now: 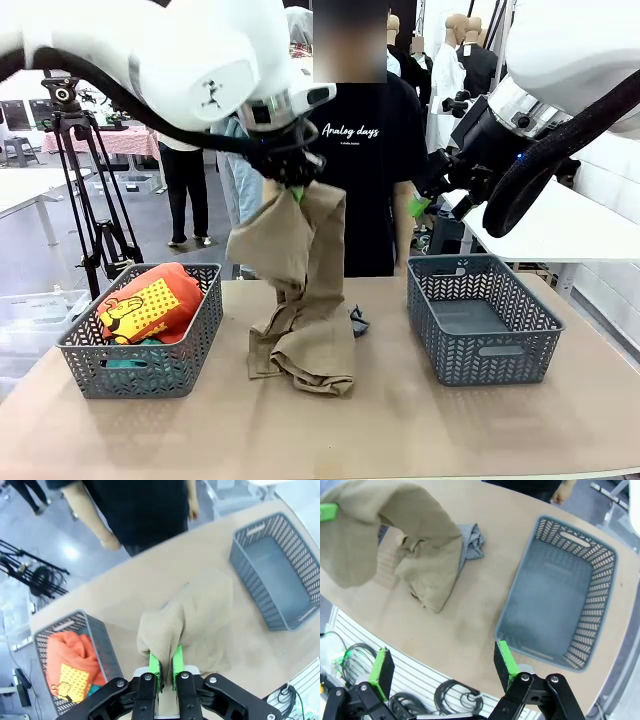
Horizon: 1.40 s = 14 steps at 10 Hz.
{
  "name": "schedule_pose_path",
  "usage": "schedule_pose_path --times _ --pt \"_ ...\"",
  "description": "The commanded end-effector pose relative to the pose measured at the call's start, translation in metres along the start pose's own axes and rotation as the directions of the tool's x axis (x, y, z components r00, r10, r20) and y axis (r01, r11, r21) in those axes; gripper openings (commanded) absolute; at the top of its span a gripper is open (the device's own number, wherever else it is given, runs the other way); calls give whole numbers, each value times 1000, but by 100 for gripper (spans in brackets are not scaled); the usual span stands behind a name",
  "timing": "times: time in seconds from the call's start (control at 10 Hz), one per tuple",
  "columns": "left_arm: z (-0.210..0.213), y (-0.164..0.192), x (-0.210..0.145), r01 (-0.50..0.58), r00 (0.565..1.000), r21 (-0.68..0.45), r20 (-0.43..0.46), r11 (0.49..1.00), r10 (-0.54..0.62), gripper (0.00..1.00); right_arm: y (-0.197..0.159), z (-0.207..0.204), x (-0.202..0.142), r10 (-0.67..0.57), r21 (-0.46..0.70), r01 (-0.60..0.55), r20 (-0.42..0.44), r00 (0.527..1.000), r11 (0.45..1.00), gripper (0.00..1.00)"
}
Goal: Sort the tops and bottoms.
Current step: Lift clothes from the center of the table with your left hand, then sort the clothes according to human instructions.
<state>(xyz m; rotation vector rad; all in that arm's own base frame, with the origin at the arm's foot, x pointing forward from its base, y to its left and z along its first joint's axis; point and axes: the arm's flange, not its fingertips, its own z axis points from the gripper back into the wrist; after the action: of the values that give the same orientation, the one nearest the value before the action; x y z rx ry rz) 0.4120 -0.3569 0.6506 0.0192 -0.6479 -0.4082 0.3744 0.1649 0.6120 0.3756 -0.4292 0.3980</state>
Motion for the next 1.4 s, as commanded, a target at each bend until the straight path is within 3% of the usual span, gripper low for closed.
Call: schedule_pose_path --times 0.0,0.1,0.2,1.3 --pt "27 15 6 12 995 44 103 999 -16 0 0 0 2 7 -4 -7 -2 1000 1000 100" --pt "16 21 2 42 998 13 48 999 -43 0 0 0 2 7 -4 -7 -2 1000 1000 100" --pt "21 7 6 1 999 17 49 1000 -2 0 0 0 2 7 -4 -7 -2 1000 1000 100" --pt "21 7 6 1 999 17 49 1000 -2 0 0 0 2 7 -4 -7 -2 1000 1000 100"
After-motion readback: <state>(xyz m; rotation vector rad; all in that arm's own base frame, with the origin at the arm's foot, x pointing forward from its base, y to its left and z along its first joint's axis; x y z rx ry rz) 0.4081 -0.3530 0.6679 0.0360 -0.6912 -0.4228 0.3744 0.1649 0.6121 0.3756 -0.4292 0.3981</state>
